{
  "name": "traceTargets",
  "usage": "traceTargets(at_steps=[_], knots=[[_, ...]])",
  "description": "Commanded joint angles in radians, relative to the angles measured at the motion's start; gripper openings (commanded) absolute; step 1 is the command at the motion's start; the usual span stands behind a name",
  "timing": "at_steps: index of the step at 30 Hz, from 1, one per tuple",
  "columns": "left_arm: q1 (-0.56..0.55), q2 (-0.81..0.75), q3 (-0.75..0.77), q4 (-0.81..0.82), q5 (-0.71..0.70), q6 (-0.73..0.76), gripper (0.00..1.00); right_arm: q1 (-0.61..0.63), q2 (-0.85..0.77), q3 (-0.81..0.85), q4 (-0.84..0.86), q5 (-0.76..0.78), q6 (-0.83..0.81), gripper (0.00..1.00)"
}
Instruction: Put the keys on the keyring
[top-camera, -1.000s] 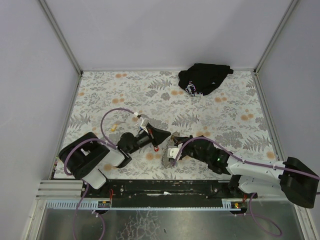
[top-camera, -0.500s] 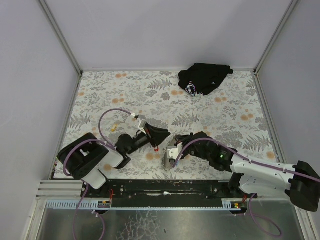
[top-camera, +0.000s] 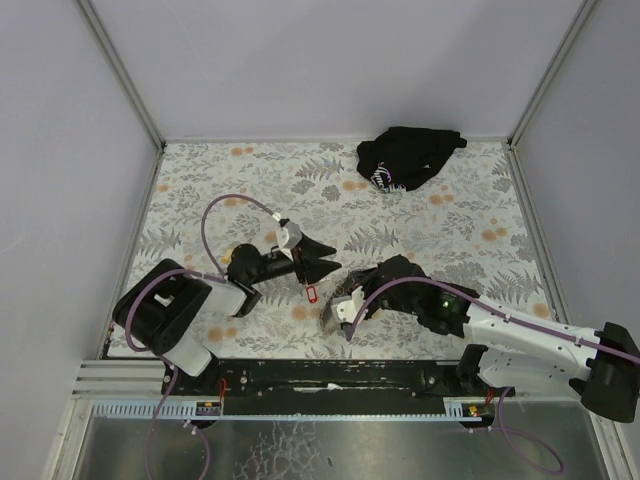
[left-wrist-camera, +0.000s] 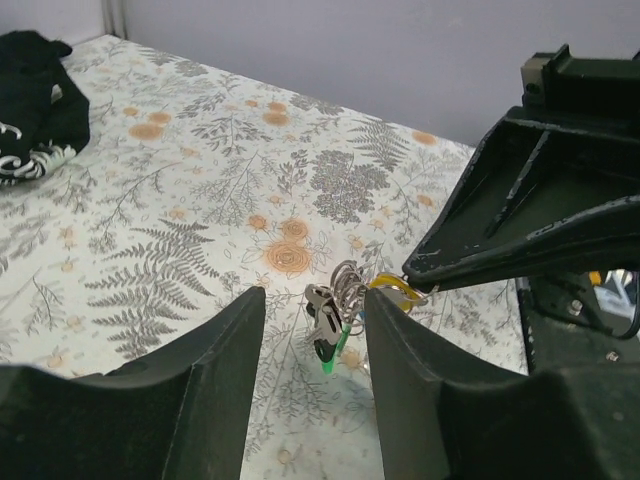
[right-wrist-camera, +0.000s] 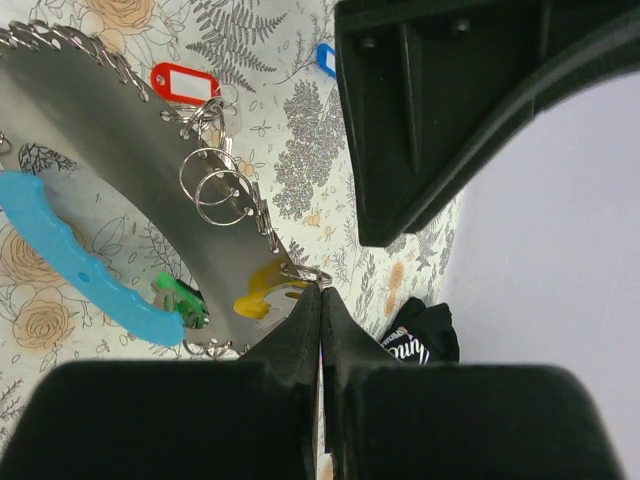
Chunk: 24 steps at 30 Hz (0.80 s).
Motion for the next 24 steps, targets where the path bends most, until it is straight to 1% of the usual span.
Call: traceTargets(at_steps=[1, 5, 10, 15, 24], knots=[[0.019, 0.020, 0.087, -0.114, 0.223, 0.157, 0.44, 0.008, -0.001, 0.079, -0.044, -0.034, -0.049, 0.00], [0.019, 0.020, 0.149, -0.233, 0.309, 0.265, 0.45, 0.008, 0.004, 0.108, -0.085, -0.040, -0.065, 0.00], [0.020, 0.026, 0.216, -0.393, 0.368, 0.394, 0.46, 0.008, 0.007, 0.131, -0.124, -0.050, -0.074, 0.00], [0.019, 0.042, 0.255, -0.453, 0.417, 0.420, 0.46, 0.008, 0.008, 0.136, -0.142, -0.051, -0.075, 0.00], [0.017, 0.050, 0.271, -0.463, 0.477, 0.411, 0.45, 0.008, 0.018, 0.143, -0.149, -0.052, -0.080, 0.00]])
